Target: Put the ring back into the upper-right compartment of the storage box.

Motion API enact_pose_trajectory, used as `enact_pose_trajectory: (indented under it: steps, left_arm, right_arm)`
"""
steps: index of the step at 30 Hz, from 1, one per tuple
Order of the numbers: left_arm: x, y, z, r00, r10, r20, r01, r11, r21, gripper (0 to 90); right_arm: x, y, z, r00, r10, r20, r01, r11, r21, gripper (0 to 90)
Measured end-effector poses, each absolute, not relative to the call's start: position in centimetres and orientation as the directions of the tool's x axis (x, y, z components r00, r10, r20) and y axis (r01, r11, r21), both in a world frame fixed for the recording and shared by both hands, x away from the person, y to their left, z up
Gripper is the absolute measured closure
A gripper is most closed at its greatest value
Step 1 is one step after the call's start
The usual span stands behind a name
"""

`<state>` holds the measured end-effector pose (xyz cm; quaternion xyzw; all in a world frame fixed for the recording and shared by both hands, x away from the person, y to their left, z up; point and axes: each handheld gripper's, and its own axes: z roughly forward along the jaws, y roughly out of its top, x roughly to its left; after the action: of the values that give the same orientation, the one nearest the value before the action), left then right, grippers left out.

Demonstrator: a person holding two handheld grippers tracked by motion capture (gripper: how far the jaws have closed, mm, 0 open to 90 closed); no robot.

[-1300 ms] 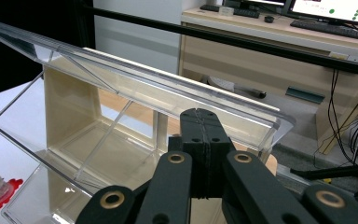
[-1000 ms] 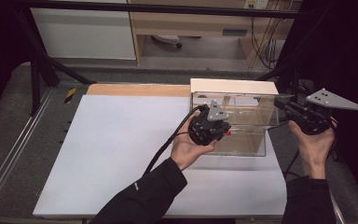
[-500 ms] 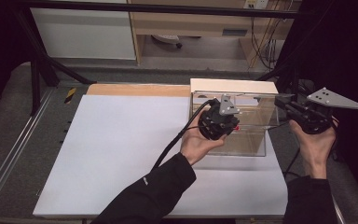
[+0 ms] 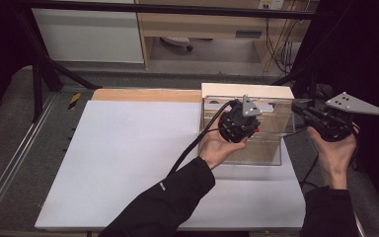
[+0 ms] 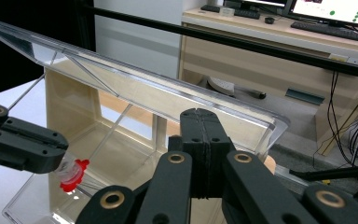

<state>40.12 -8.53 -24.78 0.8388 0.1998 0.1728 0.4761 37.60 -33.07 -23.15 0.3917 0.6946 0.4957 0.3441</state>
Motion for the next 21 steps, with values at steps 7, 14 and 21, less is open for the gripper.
enact_pose_trajectory:
  steps: [7, 14, 21]
  left_arm:
    - [40.4, -9.5, -24.7, 0.856, 0.502, 0.121, 0.155, -0.474, 0.867, 86.0]
    - [41.5, -10.2, -25.3, 0.847, 0.517, 0.124, 0.168, -0.482, 0.860, 86.0]
    - [42.3, -10.8, -26.1, 0.842, 0.523, 0.133, 0.176, -0.499, 0.849, 86.0]
  right_arm:
    - [37.6, -33.1, -23.1, -0.457, 0.885, -0.090, 0.203, 0.202, 0.958, 90.0]
    - [37.7, -33.1, -23.1, -0.459, 0.884, -0.090, 0.202, 0.202, 0.958, 90.0]
    - [37.7, -33.1, -23.1, -0.458, 0.884, -0.091, 0.203, 0.204, 0.958, 90.0]
